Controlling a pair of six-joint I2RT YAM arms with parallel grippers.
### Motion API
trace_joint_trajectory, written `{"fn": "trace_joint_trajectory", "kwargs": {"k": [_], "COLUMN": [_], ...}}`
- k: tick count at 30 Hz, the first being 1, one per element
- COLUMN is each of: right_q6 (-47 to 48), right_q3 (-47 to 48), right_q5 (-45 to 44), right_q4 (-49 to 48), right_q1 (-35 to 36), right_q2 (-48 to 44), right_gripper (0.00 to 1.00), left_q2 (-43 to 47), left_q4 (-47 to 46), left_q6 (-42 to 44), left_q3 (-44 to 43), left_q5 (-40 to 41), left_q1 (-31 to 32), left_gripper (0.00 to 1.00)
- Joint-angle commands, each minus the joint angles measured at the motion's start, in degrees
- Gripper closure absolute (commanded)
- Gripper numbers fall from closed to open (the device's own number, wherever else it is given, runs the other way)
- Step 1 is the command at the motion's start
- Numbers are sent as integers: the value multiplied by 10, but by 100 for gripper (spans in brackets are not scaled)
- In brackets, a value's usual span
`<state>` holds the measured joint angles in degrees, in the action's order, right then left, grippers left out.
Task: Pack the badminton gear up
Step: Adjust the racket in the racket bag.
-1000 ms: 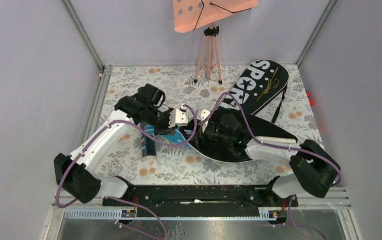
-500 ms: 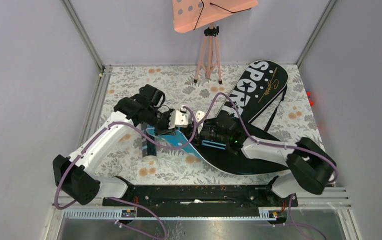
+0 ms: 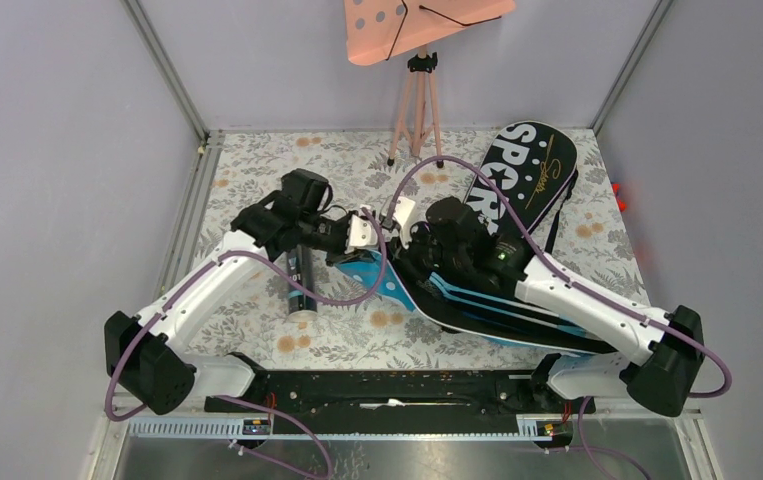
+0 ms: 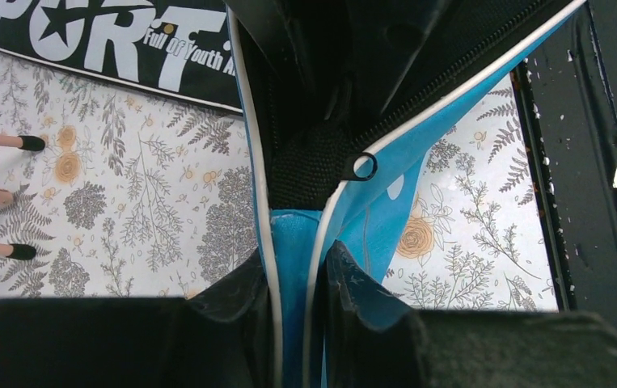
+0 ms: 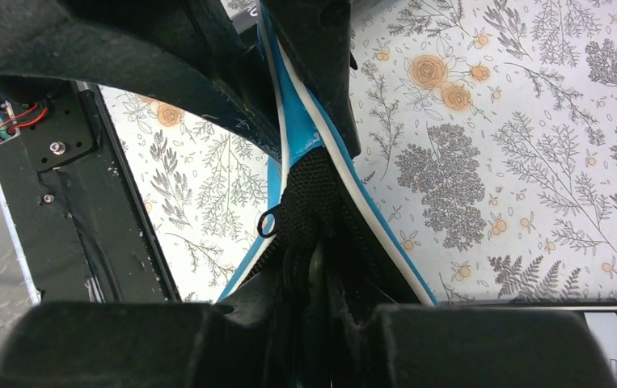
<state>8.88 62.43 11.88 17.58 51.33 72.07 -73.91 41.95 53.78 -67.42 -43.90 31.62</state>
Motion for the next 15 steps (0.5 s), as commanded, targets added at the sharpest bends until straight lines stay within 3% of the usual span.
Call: {"fn": "trace_joint_trajectory", "kwargs": {"k": [1,7,11,15], "right_q6": [-2,-4,25,98], "right_q3": [60,-4,-130,-245], "right_q5": [-112,-102,-164,-65], "right_q4": [150,-46,-244,-457], "right_q1": [-4,-23,-41,-47], "right_q2": [29,40,40,53], "right_gripper": [100,100,100,100], "left_q2": [-4,17,28,18], "left_q4": [36,45,47,47], "left_q6": [11,13,25,23], "left_q3": [22,32,47,46], "left_q5": [224,163,155,154], "left_q1": [-13,-13,-13,-13], "left_gripper": [100,100,100,99]}}
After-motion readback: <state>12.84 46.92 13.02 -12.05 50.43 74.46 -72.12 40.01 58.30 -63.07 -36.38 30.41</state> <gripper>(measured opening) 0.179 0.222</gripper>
